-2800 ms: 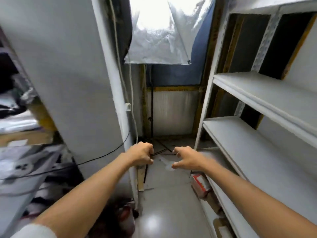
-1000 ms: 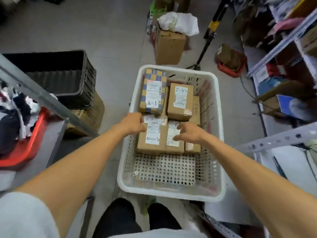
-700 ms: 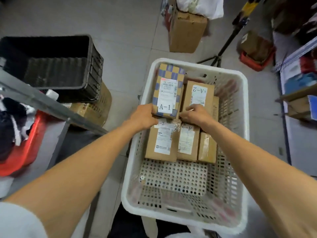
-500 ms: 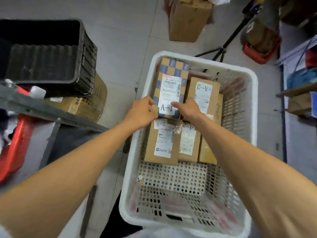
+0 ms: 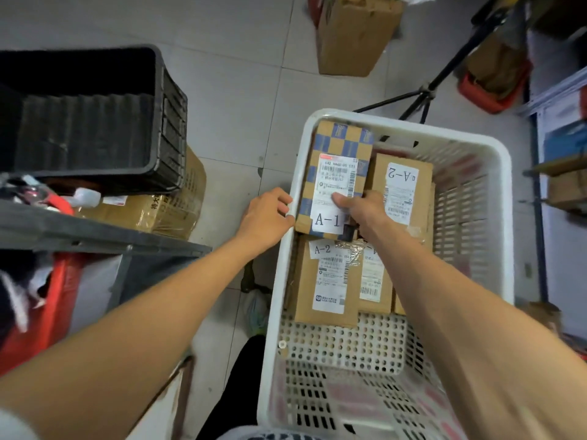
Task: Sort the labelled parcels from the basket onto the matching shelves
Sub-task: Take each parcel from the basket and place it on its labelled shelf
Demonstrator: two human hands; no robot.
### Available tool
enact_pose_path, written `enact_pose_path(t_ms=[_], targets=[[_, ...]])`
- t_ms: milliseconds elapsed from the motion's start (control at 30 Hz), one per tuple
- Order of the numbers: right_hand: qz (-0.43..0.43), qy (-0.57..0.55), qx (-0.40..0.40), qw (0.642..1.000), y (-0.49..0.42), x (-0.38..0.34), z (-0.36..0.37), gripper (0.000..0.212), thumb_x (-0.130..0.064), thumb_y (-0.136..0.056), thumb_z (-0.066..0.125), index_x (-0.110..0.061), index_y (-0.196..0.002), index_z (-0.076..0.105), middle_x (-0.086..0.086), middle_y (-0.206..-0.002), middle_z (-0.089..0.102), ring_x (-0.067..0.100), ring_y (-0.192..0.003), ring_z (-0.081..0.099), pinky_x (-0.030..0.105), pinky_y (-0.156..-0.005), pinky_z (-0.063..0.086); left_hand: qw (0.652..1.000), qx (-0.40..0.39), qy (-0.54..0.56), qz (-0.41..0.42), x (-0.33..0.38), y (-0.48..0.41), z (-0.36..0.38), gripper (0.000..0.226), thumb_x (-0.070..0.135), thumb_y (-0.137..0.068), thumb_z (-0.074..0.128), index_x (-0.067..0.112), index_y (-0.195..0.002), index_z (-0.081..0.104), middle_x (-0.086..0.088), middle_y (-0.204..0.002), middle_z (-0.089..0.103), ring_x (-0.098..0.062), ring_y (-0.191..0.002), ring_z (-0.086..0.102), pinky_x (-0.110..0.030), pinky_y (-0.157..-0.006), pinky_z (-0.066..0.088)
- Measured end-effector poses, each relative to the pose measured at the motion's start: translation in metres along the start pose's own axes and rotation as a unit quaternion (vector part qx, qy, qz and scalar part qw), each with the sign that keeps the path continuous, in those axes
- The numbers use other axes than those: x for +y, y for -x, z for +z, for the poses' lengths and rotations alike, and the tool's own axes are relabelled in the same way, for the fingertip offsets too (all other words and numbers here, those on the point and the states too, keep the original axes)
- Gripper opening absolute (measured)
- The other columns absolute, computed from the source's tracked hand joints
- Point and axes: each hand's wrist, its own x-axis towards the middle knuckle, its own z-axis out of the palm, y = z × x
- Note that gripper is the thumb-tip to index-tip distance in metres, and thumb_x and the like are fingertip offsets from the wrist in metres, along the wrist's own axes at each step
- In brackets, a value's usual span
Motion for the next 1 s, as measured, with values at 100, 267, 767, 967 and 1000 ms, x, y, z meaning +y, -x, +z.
enact_pose_path(t_ms=[100,267,767,967,1000], targets=[[-0.023,0.032,0.036,0.999,0.003,-0.001,0.001,0.042,-0.014,-0.075,0.082,-0.008,-0.107,0.056,0.005,-0.103,0.067,0.021,-0.086,0.067,0.037,-0.071,0.059,1.000,-0.020,-0.007,0.005,0.005,-0.004,-0.004,0.034,0.015,-0.085,0.063,0.016,-0.118,0.055,-0.001,-0.109,0.060,-0.014,-0.091,0.057,-0.023,-0.073,0.041],[-0.053,-0.058,0.019,0.997,0.033,0.014,-0.021,0.045,-0.002,-0.079,0.075,-0.003,-0.121,0.057,0.008,-0.110,0.069,0.023,-0.095,0.069,0.036,-0.075,0.058,0.996,-0.076,0.045,0.003,0.033,-0.011,-0.011,0.061,0.030,-0.079,0.075,0.019,-0.131,0.045,0.000,-0.118,0.057,-0.013,-0.100,0.056,-0.018,-0.076,0.045],[-0.174,-0.175,0.063,0.967,0.195,0.072,-0.152,0.058,-0.005,-0.068,0.083,-0.010,-0.120,0.058,0.000,-0.105,0.071,0.011,-0.091,0.070,0.031,-0.075,0.059,0.957,-0.232,0.145,0.096,0.148,0.110,0.032,0.093,0.003,-0.069,0.081,0.033,-0.141,0.029,0.001,-0.109,0.066,-0.010,-0.094,0.064,-0.022,-0.049,0.052],[-0.130,-0.108,0.121,0.978,0.277,0.142,-0.216,0.073,-0.011,-0.056,0.057,-0.007,-0.129,0.050,0.006,-0.105,0.059,0.022,-0.094,0.055,0.038,-0.079,0.047,0.953,-0.254,0.106,0.124,0.161,0.204,0.053,0.101,0.009,-0.054,0.087,0.044,-0.131,0.032,-0.002,-0.108,0.068,-0.027,-0.109,0.060,-0.057,-0.091,0.048],[-0.121,-0.054,0.135,0.982,0.290,0.162,-0.225,0.066,-0.008,-0.065,0.059,-0.008,-0.130,0.049,0.007,-0.111,0.058,0.021,-0.094,0.054,0.034,-0.075,0.046,0.951,-0.259,0.107,0.128,0.161,0.220,0.057,0.103,0.009,-0.050,0.086,0.043,-0.132,0.033,-0.002,-0.104,0.070,-0.027,-0.108,0.061,-0.060,-0.092,0.047]])
